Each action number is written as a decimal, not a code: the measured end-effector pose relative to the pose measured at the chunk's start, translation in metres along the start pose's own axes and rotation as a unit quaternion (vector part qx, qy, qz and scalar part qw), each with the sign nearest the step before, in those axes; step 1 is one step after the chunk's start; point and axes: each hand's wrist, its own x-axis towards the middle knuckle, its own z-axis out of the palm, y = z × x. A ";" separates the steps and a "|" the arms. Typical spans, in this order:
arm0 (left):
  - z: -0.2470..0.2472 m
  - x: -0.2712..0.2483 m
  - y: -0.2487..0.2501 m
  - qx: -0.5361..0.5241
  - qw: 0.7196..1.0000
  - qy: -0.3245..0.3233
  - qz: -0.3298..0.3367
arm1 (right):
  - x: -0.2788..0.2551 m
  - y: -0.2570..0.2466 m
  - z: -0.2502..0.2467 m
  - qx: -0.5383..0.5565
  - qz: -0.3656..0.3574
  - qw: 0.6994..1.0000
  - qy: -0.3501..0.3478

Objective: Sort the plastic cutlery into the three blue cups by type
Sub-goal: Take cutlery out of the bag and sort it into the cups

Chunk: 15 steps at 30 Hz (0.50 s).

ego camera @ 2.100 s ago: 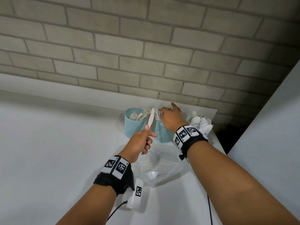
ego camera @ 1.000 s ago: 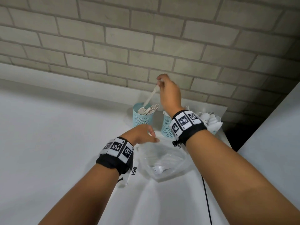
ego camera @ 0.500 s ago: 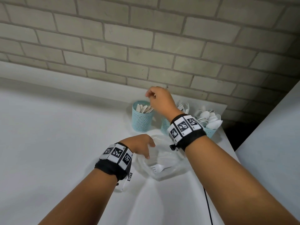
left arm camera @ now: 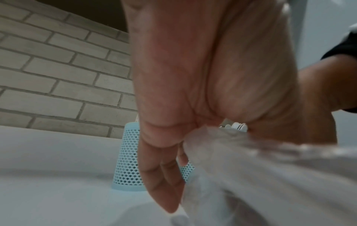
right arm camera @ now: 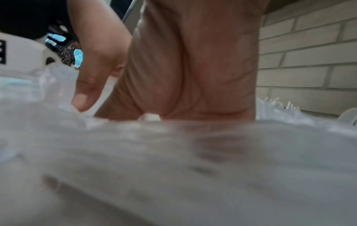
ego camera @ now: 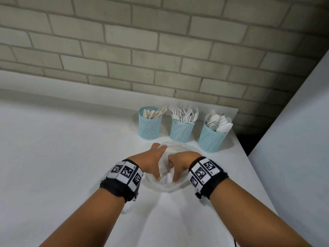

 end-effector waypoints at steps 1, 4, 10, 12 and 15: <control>0.000 -0.001 0.000 -0.002 1.000 -0.004 0.001 | 0.001 0.001 0.003 0.001 0.000 1.000 0.005; -0.002 -0.004 0.002 0.009 1.000 -0.014 -0.002 | 0.001 0.003 0.004 0.014 -0.016 1.000 0.018; 0.001 -0.003 0.003 0.032 0.999 -0.024 -0.030 | 0.005 0.013 0.009 0.032 -0.041 0.996 0.066; 0.002 -0.002 0.002 0.032 0.998 -0.026 -0.040 | 0.004 0.015 0.008 0.024 -0.050 0.996 0.071; 0.004 -0.001 -0.003 0.042 0.997 -0.034 -0.061 | 0.000 0.020 0.007 0.033 -0.054 0.994 0.090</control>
